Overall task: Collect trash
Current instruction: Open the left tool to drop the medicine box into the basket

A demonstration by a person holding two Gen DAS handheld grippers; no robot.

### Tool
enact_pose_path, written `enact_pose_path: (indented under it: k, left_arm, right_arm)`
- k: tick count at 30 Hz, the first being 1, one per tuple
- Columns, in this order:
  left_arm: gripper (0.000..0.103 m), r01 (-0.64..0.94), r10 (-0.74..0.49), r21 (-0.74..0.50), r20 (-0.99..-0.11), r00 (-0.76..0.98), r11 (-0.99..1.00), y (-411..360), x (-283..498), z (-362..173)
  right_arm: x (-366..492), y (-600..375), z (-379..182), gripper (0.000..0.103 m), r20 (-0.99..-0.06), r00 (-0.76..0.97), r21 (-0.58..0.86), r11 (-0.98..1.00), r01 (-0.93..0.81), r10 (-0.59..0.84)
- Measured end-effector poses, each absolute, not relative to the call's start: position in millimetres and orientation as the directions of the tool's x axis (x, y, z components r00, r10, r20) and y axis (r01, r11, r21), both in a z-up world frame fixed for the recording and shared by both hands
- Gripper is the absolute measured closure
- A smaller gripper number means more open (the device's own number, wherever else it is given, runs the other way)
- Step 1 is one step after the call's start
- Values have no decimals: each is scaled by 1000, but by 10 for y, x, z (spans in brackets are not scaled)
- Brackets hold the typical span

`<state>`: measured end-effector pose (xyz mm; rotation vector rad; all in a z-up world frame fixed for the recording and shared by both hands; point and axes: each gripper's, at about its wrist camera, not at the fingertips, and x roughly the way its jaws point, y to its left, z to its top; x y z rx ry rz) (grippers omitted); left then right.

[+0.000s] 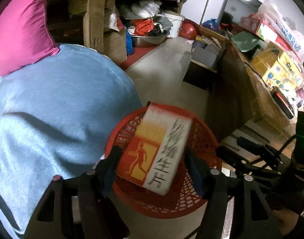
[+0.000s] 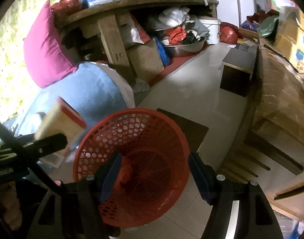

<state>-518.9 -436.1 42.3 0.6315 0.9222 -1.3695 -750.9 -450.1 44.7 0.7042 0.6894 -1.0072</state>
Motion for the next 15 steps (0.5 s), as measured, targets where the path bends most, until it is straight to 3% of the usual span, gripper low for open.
enact_pose_path:
  k: [15]
  left_arm:
    - [30, 965, -566, -181, -823, -43, 190, -4136, -4844, 570]
  right_arm:
    - [-7335, -4456, 518, 31, -775, 394, 207, 389, 898, -495]
